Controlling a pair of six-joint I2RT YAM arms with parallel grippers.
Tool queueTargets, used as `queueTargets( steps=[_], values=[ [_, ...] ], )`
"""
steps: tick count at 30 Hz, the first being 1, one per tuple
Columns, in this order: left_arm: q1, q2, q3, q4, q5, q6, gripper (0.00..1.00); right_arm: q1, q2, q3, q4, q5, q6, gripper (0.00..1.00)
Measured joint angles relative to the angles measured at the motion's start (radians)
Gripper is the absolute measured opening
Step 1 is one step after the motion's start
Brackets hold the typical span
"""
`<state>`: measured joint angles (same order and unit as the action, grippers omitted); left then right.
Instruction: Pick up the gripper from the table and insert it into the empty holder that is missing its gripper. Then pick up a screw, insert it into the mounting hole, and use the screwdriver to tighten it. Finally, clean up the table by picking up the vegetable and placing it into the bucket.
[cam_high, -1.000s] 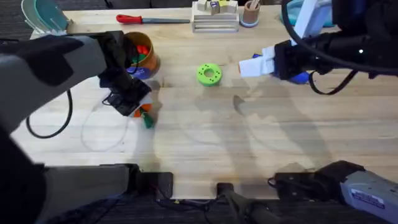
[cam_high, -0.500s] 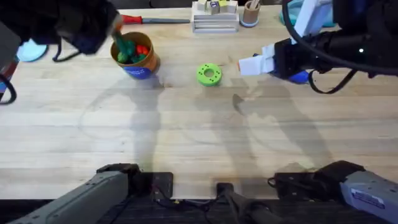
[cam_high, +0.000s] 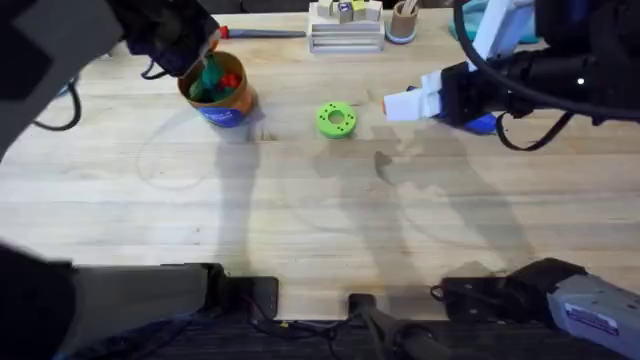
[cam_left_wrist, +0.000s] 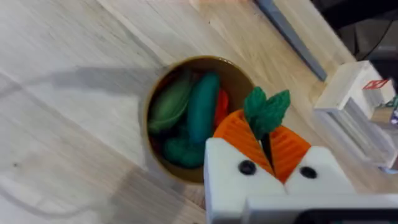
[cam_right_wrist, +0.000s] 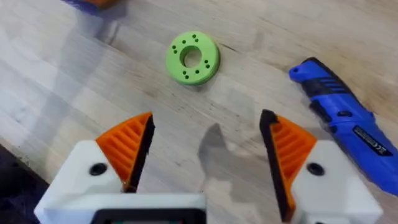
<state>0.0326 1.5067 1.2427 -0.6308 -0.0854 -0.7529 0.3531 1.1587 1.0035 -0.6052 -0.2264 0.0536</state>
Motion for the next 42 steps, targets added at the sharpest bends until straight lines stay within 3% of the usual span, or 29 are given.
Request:
queueTargets(
  steps=[5, 8, 10, 15, 16, 23, 28, 32, 38, 39, 42],
  values=[
    [0.0, 0.048, 0.0, 0.021, 0.034, 0.091, 0.009, 0.0, 0.0, 0.0, 0.0, 0.0, 0.0, 0.991],
    [0.0, 0.049, 0.0, 0.021, 0.042, 0.136, 0.134, 0.0, 0.0, 0.0, 0.001, 0.0, 0.0, 0.991],
    [0.0, 0.049, 0.0, 0.021, 0.045, 0.15, 0.301, 0.0, 0.0, 0.0, 0.011, 0.0, 0.0, 0.991],
    [0.0, 0.049, 0.0, 0.02, 0.049, 0.172, 0.95, 0.0, 0.0, 0.0, 0.045, 0.0, 0.0, 0.991],
    [0.0, 0.049, 0.0, 0.019, 0.05, 0.174, 0.981, 0.0, 0.0, 0.0, 0.049, 0.0, 0.0, 0.991],
    [0.0, 0.003, 0.0, 0.011, 0.091, 0.202, 0.991, 0.0, 0.0, 0.0, 0.043, 0.0, 0.003, 0.991],
    [0.0, -0.119, 0.0, -0.011, 0.155, 0.284, 0.991, 0.0, 0.0, 0.0, 0.008, 0.0, 0.003, 0.991],
    [0.0, -0.254, 0.0, -0.095, 0.247, 0.426, 0.991, 0.0, -0.002, 0.0, -0.036, 0.0, 0.003, 0.991],
    [0.0, -0.428, 0.0, -0.327, 0.43, 0.708, 0.991, 0.0, -0.068, 0.0, -0.075, 0.0, 0.003, 0.991],
    [0.0, -0.486, 0.0, -0.429, 0.481, 0.817, 0.991, 0.0, -0.113, 0.0, -0.096, 0.0, 0.003, 0.99],
    [0.0, -0.531, 0.0, -0.489, 0.507, 0.901, 0.991, 0.0, -0.149, 0.0, -0.112, 0.0, 0.003, 0.99]
  ],
)
